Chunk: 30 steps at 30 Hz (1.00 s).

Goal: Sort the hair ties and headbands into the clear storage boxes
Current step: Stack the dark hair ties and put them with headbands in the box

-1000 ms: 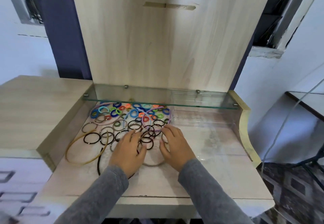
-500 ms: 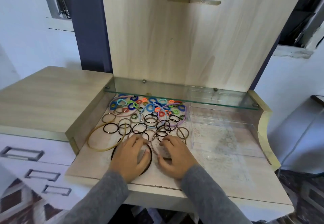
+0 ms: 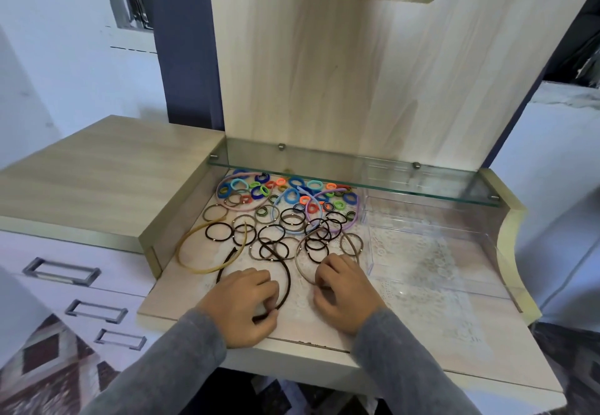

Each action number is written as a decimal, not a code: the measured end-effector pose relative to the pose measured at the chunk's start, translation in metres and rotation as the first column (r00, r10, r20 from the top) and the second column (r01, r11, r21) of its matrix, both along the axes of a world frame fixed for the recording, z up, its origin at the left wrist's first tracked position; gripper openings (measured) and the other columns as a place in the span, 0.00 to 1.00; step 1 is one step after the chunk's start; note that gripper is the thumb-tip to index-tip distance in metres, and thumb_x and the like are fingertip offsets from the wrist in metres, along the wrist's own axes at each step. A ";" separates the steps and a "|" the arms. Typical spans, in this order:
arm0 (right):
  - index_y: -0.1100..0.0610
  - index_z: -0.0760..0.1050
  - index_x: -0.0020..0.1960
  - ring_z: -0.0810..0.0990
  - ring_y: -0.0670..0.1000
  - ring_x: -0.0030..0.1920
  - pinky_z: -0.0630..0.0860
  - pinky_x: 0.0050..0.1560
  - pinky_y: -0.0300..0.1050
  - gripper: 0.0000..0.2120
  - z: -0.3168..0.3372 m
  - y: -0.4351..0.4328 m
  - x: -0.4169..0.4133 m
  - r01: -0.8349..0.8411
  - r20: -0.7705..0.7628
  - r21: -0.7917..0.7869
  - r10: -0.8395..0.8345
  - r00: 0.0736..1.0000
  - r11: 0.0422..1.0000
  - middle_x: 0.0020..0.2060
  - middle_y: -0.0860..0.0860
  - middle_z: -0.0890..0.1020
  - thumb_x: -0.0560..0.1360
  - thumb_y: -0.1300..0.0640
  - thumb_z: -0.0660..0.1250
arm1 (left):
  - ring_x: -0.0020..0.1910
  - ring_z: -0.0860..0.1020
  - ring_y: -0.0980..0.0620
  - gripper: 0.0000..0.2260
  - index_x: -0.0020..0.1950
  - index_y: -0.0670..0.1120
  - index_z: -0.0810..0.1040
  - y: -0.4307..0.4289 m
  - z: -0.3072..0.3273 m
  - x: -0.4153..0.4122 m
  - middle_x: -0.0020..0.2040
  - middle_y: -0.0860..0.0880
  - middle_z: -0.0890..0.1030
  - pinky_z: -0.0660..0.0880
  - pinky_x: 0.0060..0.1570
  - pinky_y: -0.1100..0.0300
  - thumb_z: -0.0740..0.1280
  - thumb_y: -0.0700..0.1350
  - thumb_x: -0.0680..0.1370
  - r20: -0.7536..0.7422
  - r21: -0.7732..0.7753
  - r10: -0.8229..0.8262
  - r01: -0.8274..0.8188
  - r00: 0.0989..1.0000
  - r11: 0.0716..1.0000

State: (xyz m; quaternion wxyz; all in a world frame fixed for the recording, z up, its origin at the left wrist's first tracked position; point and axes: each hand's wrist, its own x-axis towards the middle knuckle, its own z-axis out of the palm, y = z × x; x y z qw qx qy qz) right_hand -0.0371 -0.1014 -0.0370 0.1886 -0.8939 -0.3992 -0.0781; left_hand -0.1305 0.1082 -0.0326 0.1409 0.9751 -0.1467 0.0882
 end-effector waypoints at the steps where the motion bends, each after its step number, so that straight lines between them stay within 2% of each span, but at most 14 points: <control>1: 0.53 0.72 0.44 0.68 0.46 0.44 0.66 0.48 0.37 0.05 0.002 0.000 0.000 -0.004 -0.003 0.009 0.004 1.000 1.000 0.43 0.45 0.73 0.72 0.52 0.62 | 0.37 0.70 0.58 0.06 0.40 0.53 0.72 0.000 0.001 0.001 0.38 0.57 0.73 0.70 0.39 0.62 0.61 0.55 0.72 -0.008 0.006 -0.014 0.014 1.000 1.000; 3: 0.53 0.72 0.45 0.68 0.46 0.44 0.67 0.47 0.38 0.04 0.009 -0.002 0.000 -0.013 -0.006 0.025 0.014 1.000 1.000 0.42 0.45 0.73 0.74 0.53 0.62 | 0.38 0.71 0.57 0.09 0.42 0.53 0.72 -0.001 0.002 0.001 0.39 0.57 0.74 0.72 0.40 0.61 0.58 0.56 0.73 -0.019 -0.003 -0.011 0.011 1.000 1.000; 5: 0.53 0.72 0.45 0.70 0.47 0.42 0.69 0.46 0.41 0.03 0.018 -0.004 0.001 -0.026 -0.029 0.064 0.028 0.999 0.998 0.40 0.45 0.75 0.75 0.55 0.62 | 0.39 0.72 0.58 0.11 0.45 0.53 0.71 -0.003 0.007 0.000 0.40 0.58 0.75 0.73 0.41 0.60 0.55 0.58 0.74 -0.059 -0.080 0.046 -0.051 0.997 0.996; 8: 0.52 0.72 0.44 0.73 0.46 0.39 0.73 0.43 0.43 0.02 0.032 -0.004 0.006 -0.001 -0.143 0.147 0.023 0.990 0.989 0.37 0.44 0.75 0.75 0.55 0.62 | 0.38 0.76 0.57 0.06 0.46 0.55 0.69 -0.007 0.017 0.003 0.38 0.56 0.78 0.75 0.39 0.61 0.58 0.56 0.78 -0.124 -0.288 0.131 -0.162 0.984 0.944; 10: 0.51 0.72 0.44 0.76 0.47 0.39 0.76 0.42 0.47 0.02 0.040 -0.002 0.011 0.038 -0.227 0.225 0.014 0.974 0.974 0.37 0.45 0.77 0.74 0.55 0.62 | 0.36 0.78 0.56 0.05 0.46 0.54 0.70 -0.011 0.025 0.006 0.36 0.53 0.80 0.75 0.37 0.63 0.61 0.51 0.80 -0.172 -0.460 0.168 -0.230 0.971 0.857; 12: 0.52 0.74 0.44 0.77 0.48 0.39 0.77 0.42 0.48 0.02 0.050 0.002 0.014 0.090 -0.294 0.302 0.003 0.956 0.949 0.36 0.47 0.78 0.74 0.57 0.63 | 0.34 0.79 0.54 0.05 0.46 0.49 0.71 -0.016 0.034 0.012 0.35 0.50 0.81 0.76 0.37 0.64 0.62 0.48 0.80 -0.232 -0.638 0.205 -0.308 0.951 0.705; 15: 0.55 0.75 0.43 0.74 0.45 0.34 0.75 0.37 0.41 0.04 0.067 0.008 0.021 0.172 -0.345 0.393 -0.028 0.938 0.903 0.34 0.48 0.78 0.74 0.62 0.65 | 0.32 0.79 0.50 0.04 0.48 0.41 0.72 -0.023 0.052 0.025 0.35 0.46 0.79 0.78 0.36 0.62 0.62 0.42 0.80 -0.346 -0.834 0.198 -0.397 0.917 0.383; 18: 0.56 0.75 0.41 0.72 0.43 0.31 0.71 0.33 0.36 0.04 0.082 0.018 0.031 0.258 -0.428 0.449 -0.047 0.902 0.855 0.33 0.48 0.77 0.75 0.61 0.66 | 0.32 0.79 0.52 0.04 0.50 0.41 0.74 -0.027 0.070 0.037 0.36 0.46 0.78 0.80 0.37 0.61 0.62 0.41 0.81 -0.438 -0.883 0.182 -0.459 0.880 0.095; 20: 0.54 0.75 0.39 0.71 0.41 0.30 0.70 0.31 0.33 0.06 0.093 0.026 0.037 0.299 -0.464 0.483 -0.050 0.884 0.823 0.31 0.46 0.76 0.75 0.58 0.68 | 0.32 0.79 0.52 0.04 0.51 0.41 0.75 -0.026 0.078 0.045 0.34 0.48 0.79 0.80 0.41 0.59 0.63 0.42 0.80 -0.446 -0.893 0.167 -0.450 0.880 -0.015; 22: 0.56 0.77 0.40 0.71 0.41 0.29 0.69 0.30 0.31 0.06 0.105 0.035 0.042 0.332 -0.496 0.490 -0.055 0.866 0.806 0.30 0.45 0.75 0.74 0.56 0.69 | 0.33 0.80 0.52 0.04 0.50 0.41 0.76 -0.024 0.085 0.053 0.33 0.49 0.78 0.80 0.45 0.57 0.64 0.41 0.80 -0.424 -0.906 0.157 -0.418 0.892 -0.070; 25: 0.56 0.79 0.39 0.72 0.44 0.29 0.71 0.31 0.36 0.05 0.121 0.048 0.051 0.401 -0.609 0.483 -0.030 0.792 0.778 0.29 0.46 0.76 0.74 0.57 0.69 | 0.35 0.82 0.52 0.04 0.47 0.40 0.76 -0.020 0.096 0.066 0.35 0.47 0.80 0.81 0.47 0.58 0.63 0.39 0.80 -0.416 -0.907 0.169 -0.395 0.893 -0.143; 27: 0.56 0.79 0.38 0.72 0.45 0.27 0.70 0.29 0.37 0.06 0.128 0.056 0.055 0.437 -0.673 0.468 -0.012 0.740 0.768 0.27 0.48 0.77 0.74 0.59 0.68 | 0.39 0.83 0.51 0.05 0.50 0.40 0.76 -0.017 0.102 0.073 0.41 0.45 0.83 0.81 0.46 0.59 0.62 0.40 0.81 -0.421 -0.901 0.159 -0.393 0.893 -0.182; 30: 0.60 0.80 0.41 0.71 0.48 0.27 0.70 0.28 0.39 0.04 0.134 0.068 0.056 0.474 -0.745 0.432 0.007 0.667 0.767 0.28 0.52 0.76 0.73 0.62 0.68 | 0.47 0.84 0.50 0.06 0.52 0.42 0.77 -0.011 0.105 0.081 0.50 0.45 0.84 0.81 0.47 0.58 0.61 0.41 0.82 -0.422 -0.901 0.133 -0.398 0.897 -0.173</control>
